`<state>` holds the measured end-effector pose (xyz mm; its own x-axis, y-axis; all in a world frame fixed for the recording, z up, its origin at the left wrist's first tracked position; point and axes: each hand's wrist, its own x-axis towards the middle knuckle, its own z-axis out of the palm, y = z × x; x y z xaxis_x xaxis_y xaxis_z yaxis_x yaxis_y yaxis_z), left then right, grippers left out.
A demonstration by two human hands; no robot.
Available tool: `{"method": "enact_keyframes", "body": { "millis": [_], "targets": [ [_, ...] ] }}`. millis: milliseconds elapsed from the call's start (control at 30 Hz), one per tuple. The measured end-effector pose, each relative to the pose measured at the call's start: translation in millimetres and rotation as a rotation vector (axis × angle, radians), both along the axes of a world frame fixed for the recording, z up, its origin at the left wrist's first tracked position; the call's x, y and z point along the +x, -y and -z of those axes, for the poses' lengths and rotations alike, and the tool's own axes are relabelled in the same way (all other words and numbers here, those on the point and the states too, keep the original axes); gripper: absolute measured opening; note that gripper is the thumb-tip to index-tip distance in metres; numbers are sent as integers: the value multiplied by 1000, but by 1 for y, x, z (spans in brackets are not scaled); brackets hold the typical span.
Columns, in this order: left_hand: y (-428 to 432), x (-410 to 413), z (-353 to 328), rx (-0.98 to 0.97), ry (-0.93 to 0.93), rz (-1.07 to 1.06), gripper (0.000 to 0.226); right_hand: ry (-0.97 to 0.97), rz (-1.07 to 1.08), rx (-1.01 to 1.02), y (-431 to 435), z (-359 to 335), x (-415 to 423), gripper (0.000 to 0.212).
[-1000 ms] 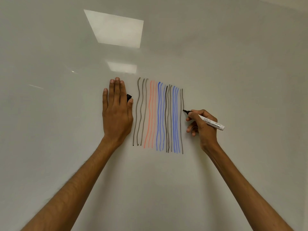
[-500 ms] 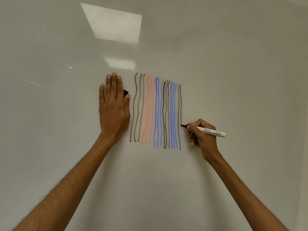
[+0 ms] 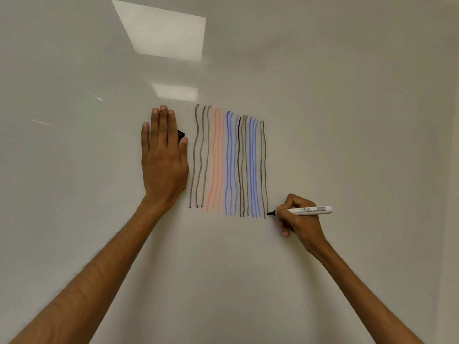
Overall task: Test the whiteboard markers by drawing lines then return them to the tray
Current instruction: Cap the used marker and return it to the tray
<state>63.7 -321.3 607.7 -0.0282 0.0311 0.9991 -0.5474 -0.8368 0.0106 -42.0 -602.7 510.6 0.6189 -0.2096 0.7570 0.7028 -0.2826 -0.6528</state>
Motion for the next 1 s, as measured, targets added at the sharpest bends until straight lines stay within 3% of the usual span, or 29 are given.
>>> {"method": "enact_keyframes", "body": {
  "millis": [200,333,667,1000],
  "targets": [
    [0,0,0,0,0,-1,54,-75,-16,-63,5,3,-2,22],
    [0,-1,0,-3,1,10,54,-106,-34,6,6,-8,-5,19],
    [0,-2,1,-4,-7,11,54,237,26,130,-21,-101,1,13],
    [0,-1,1,-9,9,25,54,322,72,180,-35,-141,14,11]
  ]
}}
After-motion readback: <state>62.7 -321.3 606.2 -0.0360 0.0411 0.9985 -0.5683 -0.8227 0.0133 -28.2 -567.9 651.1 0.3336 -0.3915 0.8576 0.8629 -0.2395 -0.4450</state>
